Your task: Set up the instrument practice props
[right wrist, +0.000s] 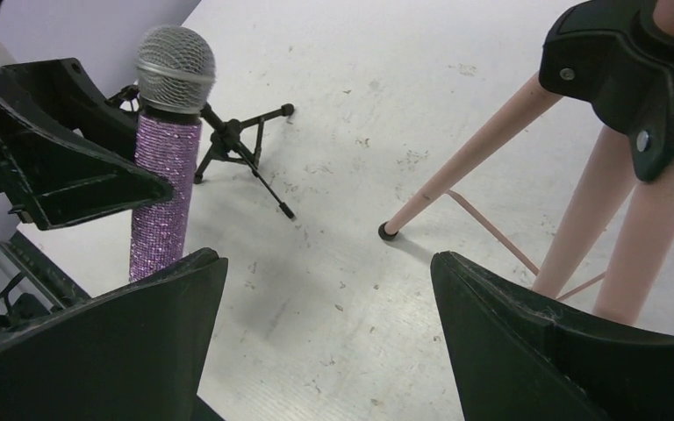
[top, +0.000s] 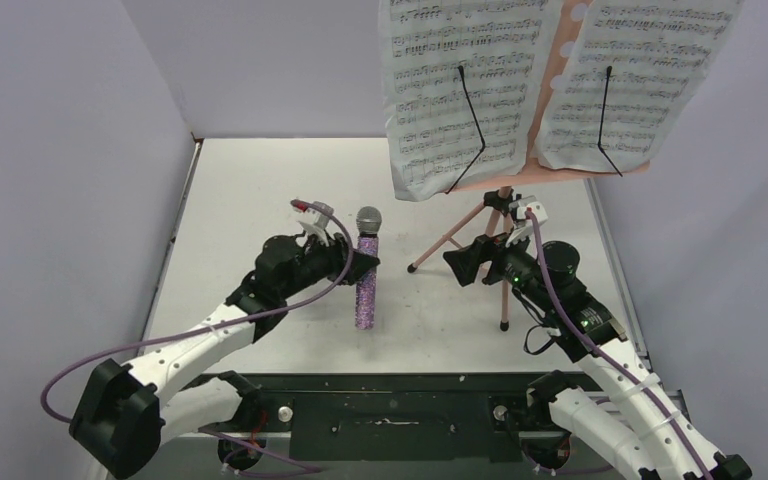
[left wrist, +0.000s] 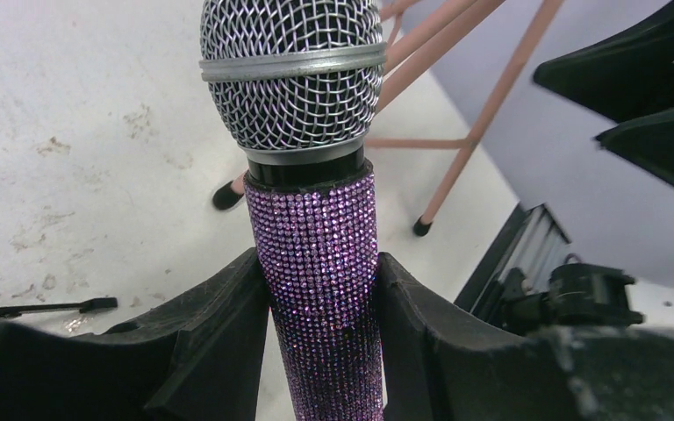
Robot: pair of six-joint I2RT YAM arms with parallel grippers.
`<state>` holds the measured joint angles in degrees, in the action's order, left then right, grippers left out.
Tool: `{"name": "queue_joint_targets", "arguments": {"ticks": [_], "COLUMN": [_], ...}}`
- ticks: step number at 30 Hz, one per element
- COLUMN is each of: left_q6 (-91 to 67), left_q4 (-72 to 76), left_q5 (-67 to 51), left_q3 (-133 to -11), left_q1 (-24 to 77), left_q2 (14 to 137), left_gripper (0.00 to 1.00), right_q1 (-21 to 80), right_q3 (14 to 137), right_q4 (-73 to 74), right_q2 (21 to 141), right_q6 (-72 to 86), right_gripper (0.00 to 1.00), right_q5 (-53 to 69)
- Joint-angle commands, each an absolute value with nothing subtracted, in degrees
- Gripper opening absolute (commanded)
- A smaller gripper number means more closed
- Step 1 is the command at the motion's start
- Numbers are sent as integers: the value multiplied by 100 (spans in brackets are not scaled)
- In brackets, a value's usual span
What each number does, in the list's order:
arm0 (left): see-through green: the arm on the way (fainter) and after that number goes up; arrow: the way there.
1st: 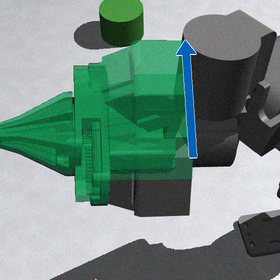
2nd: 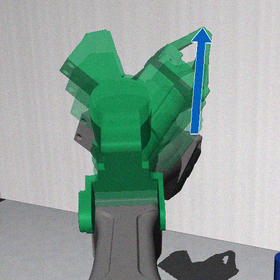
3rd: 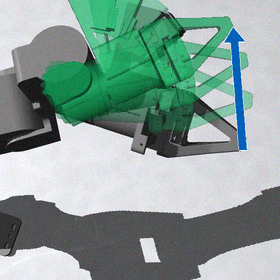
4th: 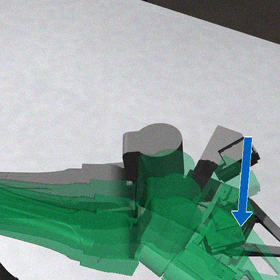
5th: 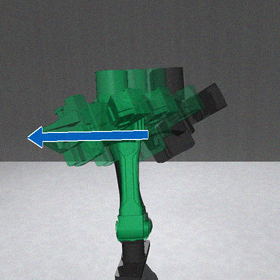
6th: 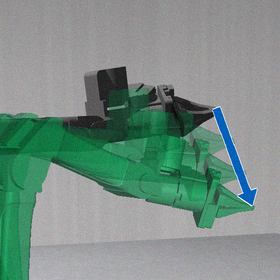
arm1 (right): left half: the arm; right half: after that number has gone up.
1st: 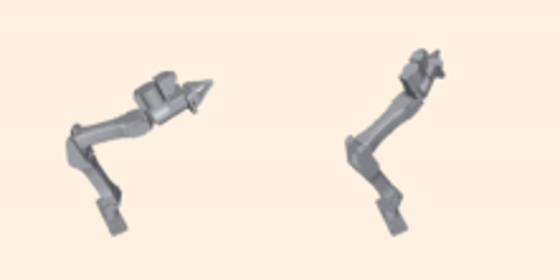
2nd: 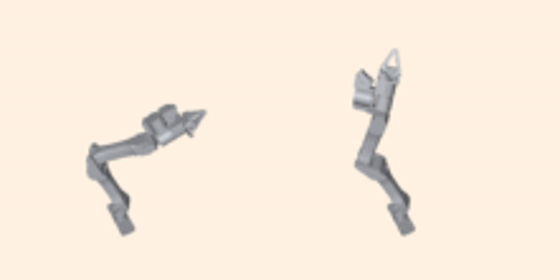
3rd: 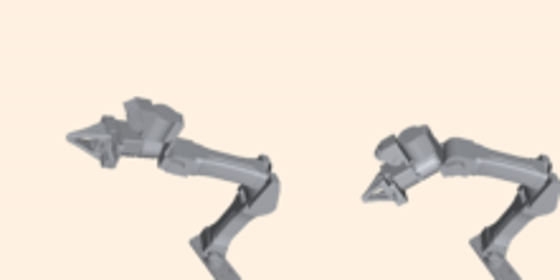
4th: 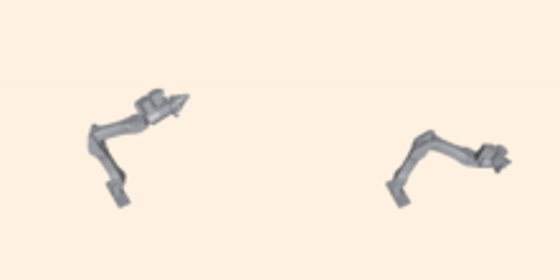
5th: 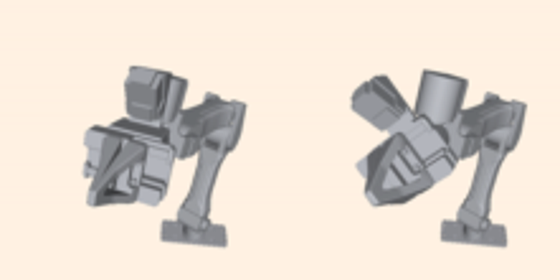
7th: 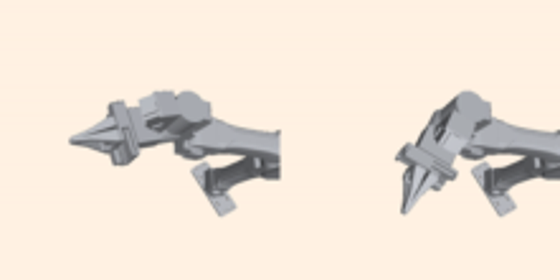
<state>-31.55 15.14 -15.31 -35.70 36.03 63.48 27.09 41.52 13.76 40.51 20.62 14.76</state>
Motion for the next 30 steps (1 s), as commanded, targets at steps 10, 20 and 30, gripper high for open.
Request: {"name": "queue_joint_targets", "arguments": {"ticks": [10, 20, 30], "left_q6": [-3581, -1915, 119], "left_q4": [3435, 3197, 3047], "left_q5": [-1052, 1133, 4585], "left_q3": [-3186, -3870, -3986], "left_q1": [2682, 2567, 2614], "left_q2": [4559, 4373, 4862], "left_gripper": [0, 0, 0], "right_q1": [2736, 2736, 2742], "right_q3": [3986, 3928, 3853], "right_q4": [730, 688, 519], "right_q2": [4115, 4118, 4231], "right_q6": [2311, 2344, 2391], "right_gripper": [90, 90, 90], "right_q5": [1846, 1857, 1951]}}
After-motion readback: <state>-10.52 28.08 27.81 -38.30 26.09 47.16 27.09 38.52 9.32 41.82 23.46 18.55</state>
